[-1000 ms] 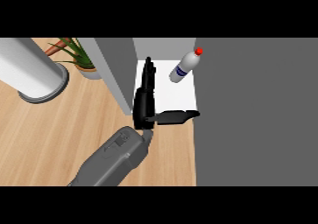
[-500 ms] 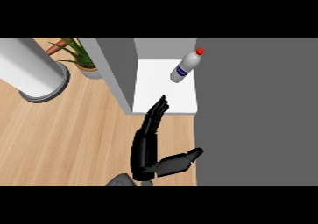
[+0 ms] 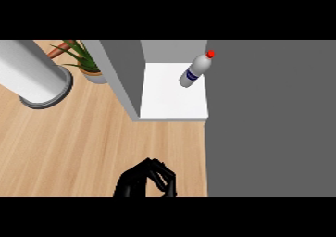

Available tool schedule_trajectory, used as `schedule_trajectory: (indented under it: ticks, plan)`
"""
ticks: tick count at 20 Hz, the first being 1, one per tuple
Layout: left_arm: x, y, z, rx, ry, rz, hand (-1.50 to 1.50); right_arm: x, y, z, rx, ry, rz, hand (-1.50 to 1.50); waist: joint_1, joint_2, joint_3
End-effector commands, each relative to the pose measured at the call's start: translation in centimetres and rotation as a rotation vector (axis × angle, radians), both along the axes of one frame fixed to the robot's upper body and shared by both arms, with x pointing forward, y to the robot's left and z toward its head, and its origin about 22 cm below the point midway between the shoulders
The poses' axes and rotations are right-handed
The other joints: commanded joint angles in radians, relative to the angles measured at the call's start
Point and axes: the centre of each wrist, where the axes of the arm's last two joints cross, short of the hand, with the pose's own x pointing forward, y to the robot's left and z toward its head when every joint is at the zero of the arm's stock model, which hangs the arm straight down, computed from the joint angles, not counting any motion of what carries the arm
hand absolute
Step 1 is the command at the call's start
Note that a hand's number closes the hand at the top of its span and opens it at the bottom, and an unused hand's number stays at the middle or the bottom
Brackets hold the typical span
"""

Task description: Pick up the bottled water, place it into the cabinet and close the cabinet

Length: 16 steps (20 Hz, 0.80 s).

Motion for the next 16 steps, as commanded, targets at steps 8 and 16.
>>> schedule_trajectory:
  ticks: [8,16]
  plan:
    - [-3.6,7.8,2.1,0.067,0.002,0.041,1.50,-1.0,4.5,4.9,-0.174,-0.028,0.316,1.50,-0.009,-0.009,-0.003]
    - [-4.5,11.5,5.0,0.006,-0.030,0.034,-1.50,-0.3,5.5,5.1,-0.185,-0.131,0.384,1.50,0.001,-0.013,-0.005]
